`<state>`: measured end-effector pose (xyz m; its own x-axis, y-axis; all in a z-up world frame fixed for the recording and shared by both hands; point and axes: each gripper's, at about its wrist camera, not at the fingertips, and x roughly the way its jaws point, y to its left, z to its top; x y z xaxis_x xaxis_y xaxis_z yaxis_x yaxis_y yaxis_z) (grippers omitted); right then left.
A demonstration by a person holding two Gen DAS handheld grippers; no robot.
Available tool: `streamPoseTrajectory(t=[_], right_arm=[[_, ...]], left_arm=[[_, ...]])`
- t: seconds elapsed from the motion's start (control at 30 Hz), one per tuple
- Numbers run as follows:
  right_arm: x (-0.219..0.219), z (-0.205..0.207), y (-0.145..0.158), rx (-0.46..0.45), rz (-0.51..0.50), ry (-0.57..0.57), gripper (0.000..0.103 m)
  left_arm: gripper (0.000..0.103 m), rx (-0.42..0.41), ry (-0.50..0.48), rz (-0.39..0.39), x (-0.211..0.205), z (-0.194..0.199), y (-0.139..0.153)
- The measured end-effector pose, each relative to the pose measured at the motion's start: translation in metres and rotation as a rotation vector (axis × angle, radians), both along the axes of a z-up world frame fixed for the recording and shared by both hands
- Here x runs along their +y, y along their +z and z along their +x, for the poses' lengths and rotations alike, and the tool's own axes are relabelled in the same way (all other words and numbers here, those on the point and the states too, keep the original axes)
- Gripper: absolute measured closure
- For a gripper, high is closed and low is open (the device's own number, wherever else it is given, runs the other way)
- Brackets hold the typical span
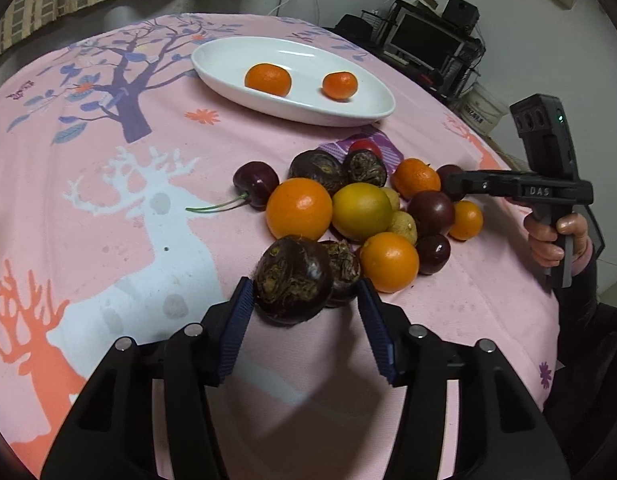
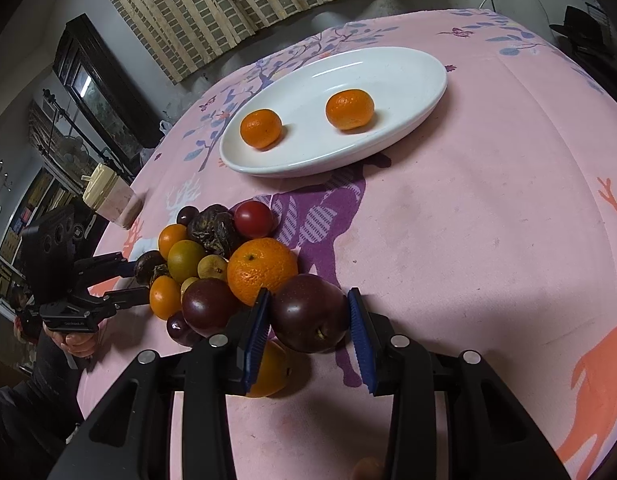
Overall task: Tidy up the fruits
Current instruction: 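Grasp a dark mangosteen with the left tool while the right tool grasps a dark plum, then carry the mangosteen and plum to the white plate and release both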
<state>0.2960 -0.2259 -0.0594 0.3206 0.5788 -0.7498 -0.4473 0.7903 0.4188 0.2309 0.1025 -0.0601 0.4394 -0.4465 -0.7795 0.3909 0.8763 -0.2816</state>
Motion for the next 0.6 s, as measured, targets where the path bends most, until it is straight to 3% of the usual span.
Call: streamPoseTrajectory(t=[0.2,0.33,0.6], right_arm=[[0.001,-0.002,0.0,-0.005,0.0,0.004,0.064],[0.0,-0.002,0.001,-0.008,-0.001,0.0,0.064],[-0.002,-0.005,0.007,-0.04,0.022,-0.001,0.064]], left_arm=[[0.054,0.018,-0.014,-0.062,0.009,0.005,0.0],[0.062,0.022,-0.011,-0.071,0.014,0.003,0.001],[0.063,0.001,0.026,-0.057,0.017,-0.005,0.007]])
